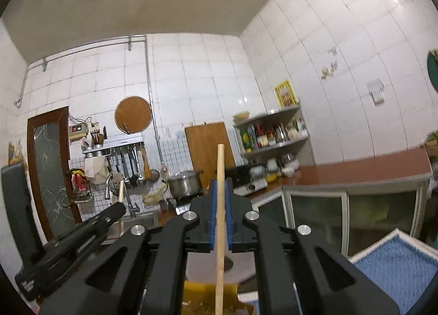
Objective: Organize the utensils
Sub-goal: 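Raise both held chopsticks above the yellow holder's opening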
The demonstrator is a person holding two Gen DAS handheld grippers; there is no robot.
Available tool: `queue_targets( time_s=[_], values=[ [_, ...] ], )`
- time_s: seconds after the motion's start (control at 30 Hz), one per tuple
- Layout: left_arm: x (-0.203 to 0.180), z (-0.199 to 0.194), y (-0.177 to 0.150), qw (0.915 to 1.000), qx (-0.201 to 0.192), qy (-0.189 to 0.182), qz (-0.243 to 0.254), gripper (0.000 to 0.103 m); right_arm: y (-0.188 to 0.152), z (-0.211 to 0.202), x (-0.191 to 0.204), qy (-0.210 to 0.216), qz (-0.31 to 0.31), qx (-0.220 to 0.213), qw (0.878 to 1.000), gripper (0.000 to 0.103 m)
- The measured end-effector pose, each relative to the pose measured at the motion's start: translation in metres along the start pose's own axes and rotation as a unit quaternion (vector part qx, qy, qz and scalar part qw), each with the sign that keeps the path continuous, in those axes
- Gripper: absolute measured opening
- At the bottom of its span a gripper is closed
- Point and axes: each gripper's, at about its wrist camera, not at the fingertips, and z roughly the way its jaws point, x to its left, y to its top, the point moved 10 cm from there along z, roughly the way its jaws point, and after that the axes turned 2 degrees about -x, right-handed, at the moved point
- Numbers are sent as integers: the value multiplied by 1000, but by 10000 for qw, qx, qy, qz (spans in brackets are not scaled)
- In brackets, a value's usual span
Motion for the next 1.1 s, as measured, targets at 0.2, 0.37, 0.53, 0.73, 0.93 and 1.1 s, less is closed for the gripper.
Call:
queue_targets(
  time_s=[0.2, 0.37, 0.53, 0.73, 0.93, 1.1],
  values=[
    [25, 31, -9, 9993, -59, 307, -226, 4, -16, 17, 9, 26, -276, -48, 9996, 6],
    [31, 44, -29, 9991, 108, 312, -281, 4, -35, 29, 10, 12, -433, 73, 9990, 6],
    [31, 46, -47, 9993, 183, 291, -169, 4, -50, 35, 2, -60, -321, 184, 9993, 6],
    [30, 40, -44, 9995, 112, 238, -151, 4, -11, 13, 3, -10, -160, -527, 9985, 6],
    [31, 39, -56, 9994, 212, 256, -66, 4, -22, 21, 14, -3, -520, -543, 9972, 6],
    [27, 39, -70, 9992, 327, 198, 139, 4, -56, 35, 3, -23, -521, -167, 9985, 6]
  ],
)
